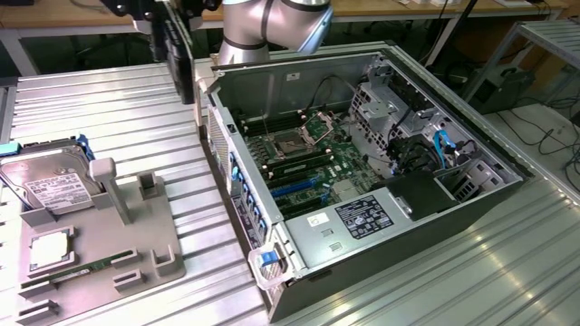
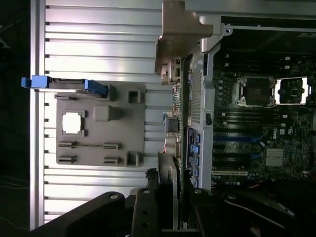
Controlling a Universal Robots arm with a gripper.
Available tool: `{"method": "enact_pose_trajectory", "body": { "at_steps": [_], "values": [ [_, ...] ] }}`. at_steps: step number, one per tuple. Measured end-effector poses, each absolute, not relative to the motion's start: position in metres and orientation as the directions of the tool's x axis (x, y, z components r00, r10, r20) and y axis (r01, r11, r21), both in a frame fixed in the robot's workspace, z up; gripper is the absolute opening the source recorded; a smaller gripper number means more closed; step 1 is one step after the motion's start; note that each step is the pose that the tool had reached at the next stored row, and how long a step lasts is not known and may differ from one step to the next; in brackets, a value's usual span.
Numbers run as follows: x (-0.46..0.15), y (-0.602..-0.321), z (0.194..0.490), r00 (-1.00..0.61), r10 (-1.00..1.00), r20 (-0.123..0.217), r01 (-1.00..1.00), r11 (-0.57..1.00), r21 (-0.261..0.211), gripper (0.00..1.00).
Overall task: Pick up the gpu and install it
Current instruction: 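Pick up the gpu and move the gpu toward the slot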
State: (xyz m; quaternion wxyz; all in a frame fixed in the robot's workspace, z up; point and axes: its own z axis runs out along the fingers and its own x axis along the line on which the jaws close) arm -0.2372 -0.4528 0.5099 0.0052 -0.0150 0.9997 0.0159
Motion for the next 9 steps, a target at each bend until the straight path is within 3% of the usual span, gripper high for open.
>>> {"method": "enact_pose_trajectory", "body": {
  "at_steps": [9],
  "values": [
    [-0.192, -0.452, 0.504, -1.000, -0.027, -0.011, -0.027, 0.999, 0.032, 0.28]
  ]
}}
